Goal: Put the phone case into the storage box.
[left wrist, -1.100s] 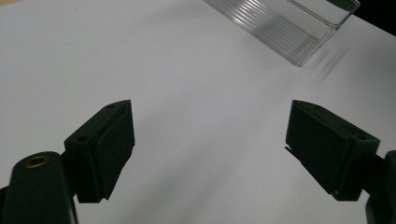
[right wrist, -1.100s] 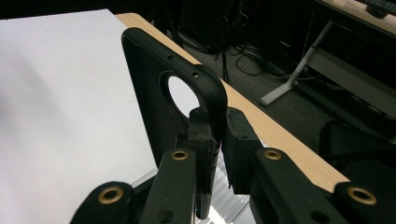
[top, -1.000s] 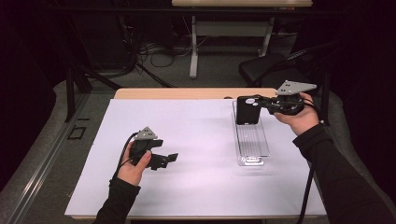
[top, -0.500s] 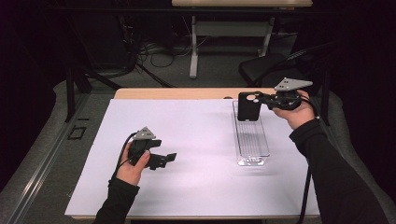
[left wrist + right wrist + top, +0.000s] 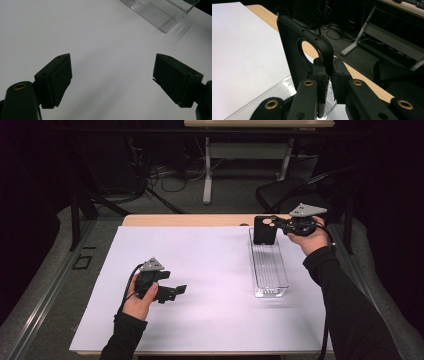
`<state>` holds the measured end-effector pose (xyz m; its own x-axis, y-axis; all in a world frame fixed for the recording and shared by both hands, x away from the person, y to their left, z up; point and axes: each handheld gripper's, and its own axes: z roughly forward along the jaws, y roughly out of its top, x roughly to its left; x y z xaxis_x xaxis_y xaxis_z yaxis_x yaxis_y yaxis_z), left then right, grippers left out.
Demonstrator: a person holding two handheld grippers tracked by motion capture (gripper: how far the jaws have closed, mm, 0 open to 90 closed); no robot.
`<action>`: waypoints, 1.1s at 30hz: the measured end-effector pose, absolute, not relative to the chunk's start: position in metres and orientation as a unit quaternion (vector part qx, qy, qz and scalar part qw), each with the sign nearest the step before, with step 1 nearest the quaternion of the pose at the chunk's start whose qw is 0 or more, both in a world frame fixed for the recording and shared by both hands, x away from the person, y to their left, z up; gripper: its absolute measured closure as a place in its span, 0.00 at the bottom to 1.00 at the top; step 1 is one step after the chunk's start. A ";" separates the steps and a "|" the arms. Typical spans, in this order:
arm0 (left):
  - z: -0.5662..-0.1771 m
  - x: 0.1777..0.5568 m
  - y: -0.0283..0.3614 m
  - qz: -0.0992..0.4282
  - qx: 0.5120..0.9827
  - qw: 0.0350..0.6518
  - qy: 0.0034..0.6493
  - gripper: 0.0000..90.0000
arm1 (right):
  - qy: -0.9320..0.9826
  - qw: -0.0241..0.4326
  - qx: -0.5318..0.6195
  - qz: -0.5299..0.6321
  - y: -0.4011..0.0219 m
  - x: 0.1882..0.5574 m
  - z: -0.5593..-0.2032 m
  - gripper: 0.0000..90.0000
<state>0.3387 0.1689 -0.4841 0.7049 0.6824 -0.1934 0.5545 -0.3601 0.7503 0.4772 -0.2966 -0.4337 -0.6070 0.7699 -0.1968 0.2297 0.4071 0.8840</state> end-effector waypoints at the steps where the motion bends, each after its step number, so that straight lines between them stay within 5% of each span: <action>1: -0.484 0.338 0.169 0.076 0.821 0.421 0.377 0.18 | 0.779 0.307 0.322 0.443 -0.296 0.479 -0.435 0.93; 33: -0.491 0.336 0.174 0.076 0.820 0.413 0.389 0.18 | 0.777 0.332 0.308 0.437 -0.292 0.503 -0.464 0.92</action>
<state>0.3361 0.1737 -0.4909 0.6867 0.6999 -0.1966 0.5748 -0.3570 0.7363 0.5033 -0.2919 -0.4638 -0.5908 0.7681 -0.2469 0.1882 0.4287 0.8836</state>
